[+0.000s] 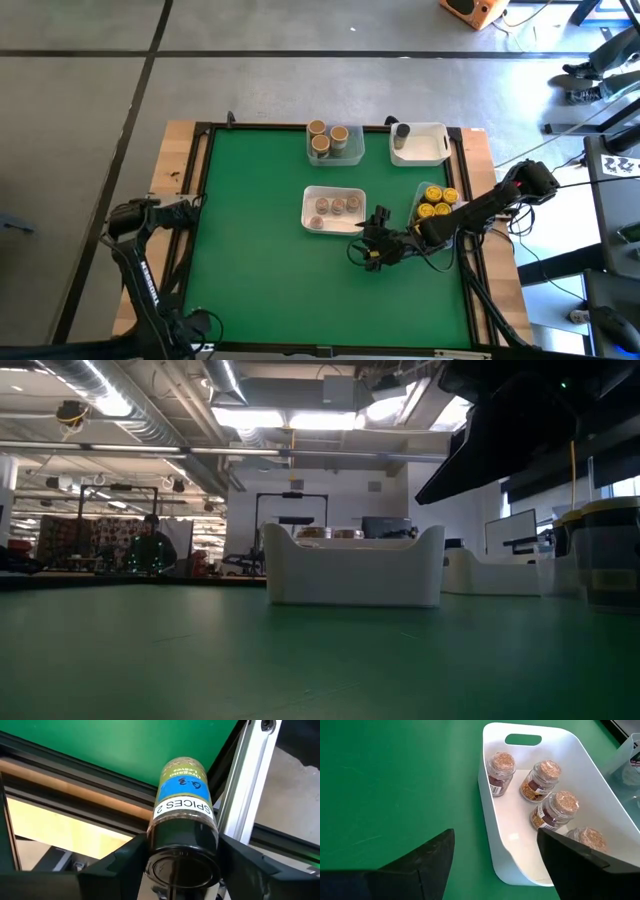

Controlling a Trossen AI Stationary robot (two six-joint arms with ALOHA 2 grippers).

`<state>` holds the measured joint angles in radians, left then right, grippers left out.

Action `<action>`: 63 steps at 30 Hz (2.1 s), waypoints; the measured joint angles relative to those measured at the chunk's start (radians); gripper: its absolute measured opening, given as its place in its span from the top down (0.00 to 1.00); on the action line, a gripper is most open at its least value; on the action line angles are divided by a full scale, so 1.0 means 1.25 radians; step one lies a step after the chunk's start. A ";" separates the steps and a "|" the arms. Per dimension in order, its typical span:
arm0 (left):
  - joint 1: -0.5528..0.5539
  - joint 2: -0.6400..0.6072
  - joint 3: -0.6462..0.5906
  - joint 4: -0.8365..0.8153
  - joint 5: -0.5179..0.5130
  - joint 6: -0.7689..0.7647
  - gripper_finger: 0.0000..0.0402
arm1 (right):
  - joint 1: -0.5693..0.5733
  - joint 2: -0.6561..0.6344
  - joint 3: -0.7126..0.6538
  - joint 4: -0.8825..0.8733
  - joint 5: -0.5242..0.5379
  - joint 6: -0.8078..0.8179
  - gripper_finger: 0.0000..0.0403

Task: Sort spices by type
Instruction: Put the black seasoning bottle into the top white bin

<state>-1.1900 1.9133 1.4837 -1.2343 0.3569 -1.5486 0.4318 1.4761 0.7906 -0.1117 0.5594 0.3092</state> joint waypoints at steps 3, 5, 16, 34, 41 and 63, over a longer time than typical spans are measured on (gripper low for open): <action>0.004 0.000 0.000 0.000 -0.010 0.000 0.50 | 0.000 0.000 0.000 0.000 0.000 0.000 0.29; 0.012 0.000 0.000 -0.002 -0.008 0.007 0.50 | 0.000 0.000 0.000 0.000 0.000 0.000 0.29; 0.129 0.006 0.019 -0.088 -0.052 0.163 0.50 | 0.000 0.000 0.000 0.005 -0.002 0.000 0.29; 0.525 0.006 0.081 -0.063 -0.272 0.593 0.48 | 0.000 0.040 0.001 0.196 -0.148 -0.021 0.29; 0.605 0.025 0.081 0.016 -0.279 0.698 0.50 | 0.000 0.107 0.001 0.317 -0.192 -0.054 0.29; 0.620 0.020 0.086 0.075 -0.277 0.741 0.36 | 0.000 0.130 0.001 0.321 -0.191 -0.036 0.29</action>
<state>-0.4149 1.9388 1.5915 -1.1404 0.0101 -0.6220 0.4316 1.6390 0.7914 0.2893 0.3202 0.2638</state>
